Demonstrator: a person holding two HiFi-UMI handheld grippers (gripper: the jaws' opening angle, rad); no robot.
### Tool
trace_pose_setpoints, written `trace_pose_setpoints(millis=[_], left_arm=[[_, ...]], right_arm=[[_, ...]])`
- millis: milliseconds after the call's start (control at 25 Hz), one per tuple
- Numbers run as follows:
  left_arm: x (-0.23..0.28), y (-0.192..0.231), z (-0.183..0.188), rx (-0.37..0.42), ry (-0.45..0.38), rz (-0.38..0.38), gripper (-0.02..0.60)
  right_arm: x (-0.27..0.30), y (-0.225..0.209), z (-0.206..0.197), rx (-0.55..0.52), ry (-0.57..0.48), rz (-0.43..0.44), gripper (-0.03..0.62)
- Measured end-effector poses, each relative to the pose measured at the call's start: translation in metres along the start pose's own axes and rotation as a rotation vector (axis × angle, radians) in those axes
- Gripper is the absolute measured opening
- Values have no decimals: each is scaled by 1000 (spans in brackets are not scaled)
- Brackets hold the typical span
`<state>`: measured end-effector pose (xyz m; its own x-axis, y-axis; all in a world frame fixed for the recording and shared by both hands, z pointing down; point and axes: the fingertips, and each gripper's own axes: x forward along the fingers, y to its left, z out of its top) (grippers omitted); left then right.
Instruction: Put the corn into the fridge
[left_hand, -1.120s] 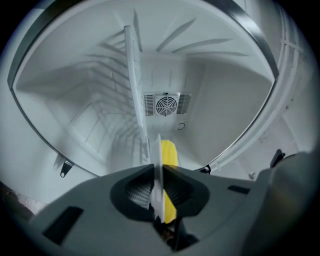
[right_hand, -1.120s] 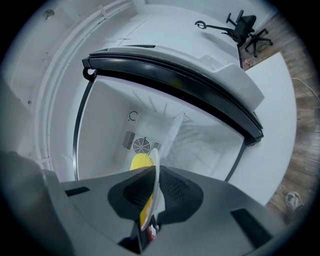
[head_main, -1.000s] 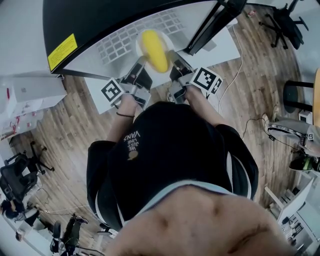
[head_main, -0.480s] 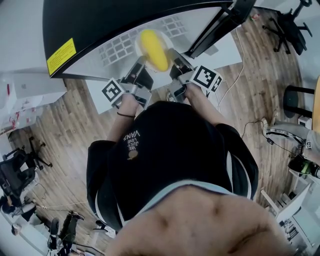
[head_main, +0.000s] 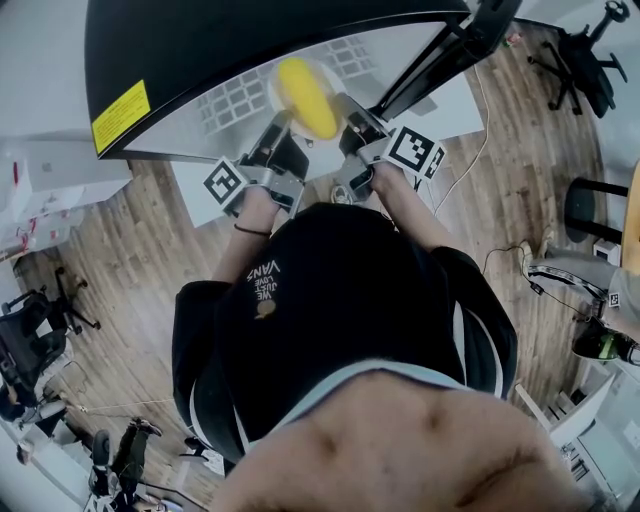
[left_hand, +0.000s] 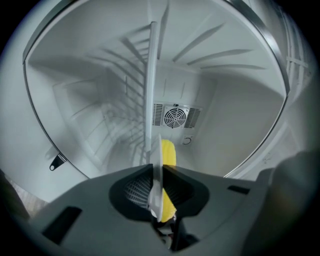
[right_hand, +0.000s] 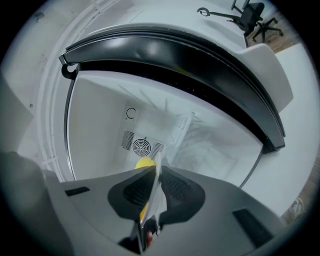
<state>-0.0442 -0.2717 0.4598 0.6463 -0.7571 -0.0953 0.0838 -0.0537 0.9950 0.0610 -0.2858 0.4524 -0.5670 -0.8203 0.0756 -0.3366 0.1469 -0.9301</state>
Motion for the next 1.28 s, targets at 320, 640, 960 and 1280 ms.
trace_pose_setpoints(millis=[320,640,960,1280], left_arm=[[1,-1,5,-36,-53,1,52],[3,-2,8,-63,-105,-1,52],[5,-2,9,-91,-146,-3,52],[14,1,11,-96,-170,4,52]], right_arm=[[11,0,3,-14,37,22,26],[17,-4,7,-40,64,16,26],[19,-1,17,-48,38,59,57],[6,-3,26,-151,25,63,94]])
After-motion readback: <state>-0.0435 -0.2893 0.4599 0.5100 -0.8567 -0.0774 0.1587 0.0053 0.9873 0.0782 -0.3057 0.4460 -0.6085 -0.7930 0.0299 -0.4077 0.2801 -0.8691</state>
